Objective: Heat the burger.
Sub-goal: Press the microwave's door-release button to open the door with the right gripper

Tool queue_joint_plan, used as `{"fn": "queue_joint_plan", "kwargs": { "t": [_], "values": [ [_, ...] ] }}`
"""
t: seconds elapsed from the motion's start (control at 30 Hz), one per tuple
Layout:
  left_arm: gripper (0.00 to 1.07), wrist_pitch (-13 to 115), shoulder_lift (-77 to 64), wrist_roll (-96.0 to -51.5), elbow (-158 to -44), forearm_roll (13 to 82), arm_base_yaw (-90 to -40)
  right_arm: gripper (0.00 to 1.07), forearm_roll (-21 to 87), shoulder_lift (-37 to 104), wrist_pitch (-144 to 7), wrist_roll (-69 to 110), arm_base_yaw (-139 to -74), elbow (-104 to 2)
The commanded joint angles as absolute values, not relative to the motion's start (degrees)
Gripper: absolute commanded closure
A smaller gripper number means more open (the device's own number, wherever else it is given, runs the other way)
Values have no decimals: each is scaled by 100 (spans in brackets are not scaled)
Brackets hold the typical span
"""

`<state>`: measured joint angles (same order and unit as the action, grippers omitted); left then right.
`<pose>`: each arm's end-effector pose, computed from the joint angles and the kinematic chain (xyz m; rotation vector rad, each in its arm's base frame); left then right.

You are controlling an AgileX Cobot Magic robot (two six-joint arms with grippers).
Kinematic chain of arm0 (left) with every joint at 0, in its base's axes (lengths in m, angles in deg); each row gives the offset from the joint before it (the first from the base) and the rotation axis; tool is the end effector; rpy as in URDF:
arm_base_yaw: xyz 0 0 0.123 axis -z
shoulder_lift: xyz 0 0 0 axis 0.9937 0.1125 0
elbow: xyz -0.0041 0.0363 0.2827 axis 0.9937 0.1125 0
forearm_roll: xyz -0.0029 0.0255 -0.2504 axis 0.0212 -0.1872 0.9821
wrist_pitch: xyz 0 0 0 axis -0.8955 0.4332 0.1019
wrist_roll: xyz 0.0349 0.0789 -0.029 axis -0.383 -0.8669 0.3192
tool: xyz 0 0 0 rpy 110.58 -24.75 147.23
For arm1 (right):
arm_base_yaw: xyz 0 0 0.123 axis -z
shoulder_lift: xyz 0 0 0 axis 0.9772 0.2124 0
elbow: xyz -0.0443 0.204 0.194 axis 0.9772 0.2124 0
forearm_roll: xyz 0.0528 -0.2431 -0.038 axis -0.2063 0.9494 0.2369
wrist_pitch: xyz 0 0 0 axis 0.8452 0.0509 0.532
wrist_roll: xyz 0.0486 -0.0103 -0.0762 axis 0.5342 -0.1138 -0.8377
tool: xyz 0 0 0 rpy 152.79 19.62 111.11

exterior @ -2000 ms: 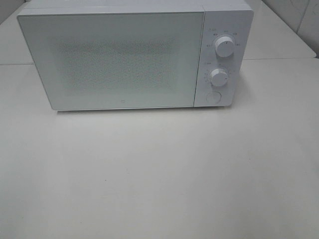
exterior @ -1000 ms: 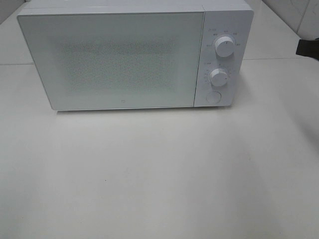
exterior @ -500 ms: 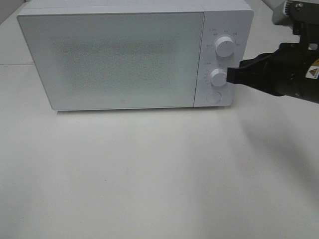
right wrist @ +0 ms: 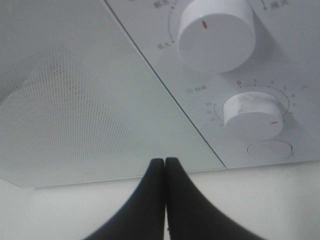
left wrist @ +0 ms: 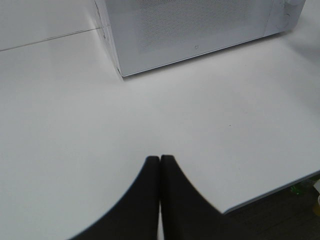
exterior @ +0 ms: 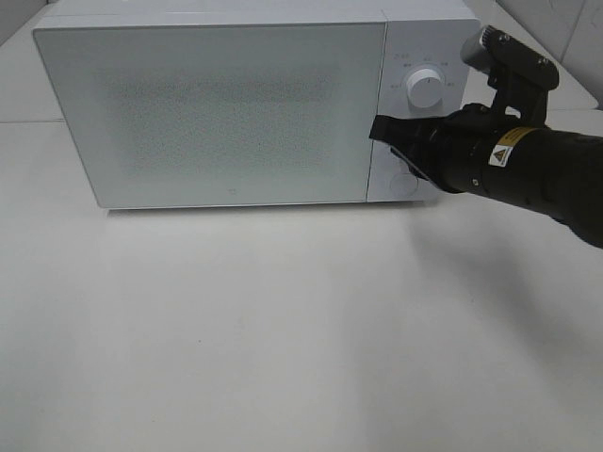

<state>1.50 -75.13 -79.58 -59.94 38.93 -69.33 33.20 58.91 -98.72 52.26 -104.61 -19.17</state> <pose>-0.0083 -0.0067 0.2792 0.4249 1.9867 -0.1794 0.2772 0.1405 0.1824 0.0089 1.9737 0.6289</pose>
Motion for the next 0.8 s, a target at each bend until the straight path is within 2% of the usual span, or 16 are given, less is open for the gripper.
{"fn": "queue_joint_plan", "kwargs": {
  "t": [0.03, 0.43, 0.8],
  "values": [
    [106, 236, -7634, -7924, -5983, 3904, -6951, 107, 3320, 6097, -10250, 5684, -10484, -1980],
    [106, 236, -7634, -7930, -5983, 3899, -6951, 107, 3240, 7249, -11190, 7907, -10478, -1980],
    [106, 236, -7634, -7930, -5983, 3899, -6951, 107, 2232, 7536, -11373, 8125, -10432, -1980]
  ]
}}
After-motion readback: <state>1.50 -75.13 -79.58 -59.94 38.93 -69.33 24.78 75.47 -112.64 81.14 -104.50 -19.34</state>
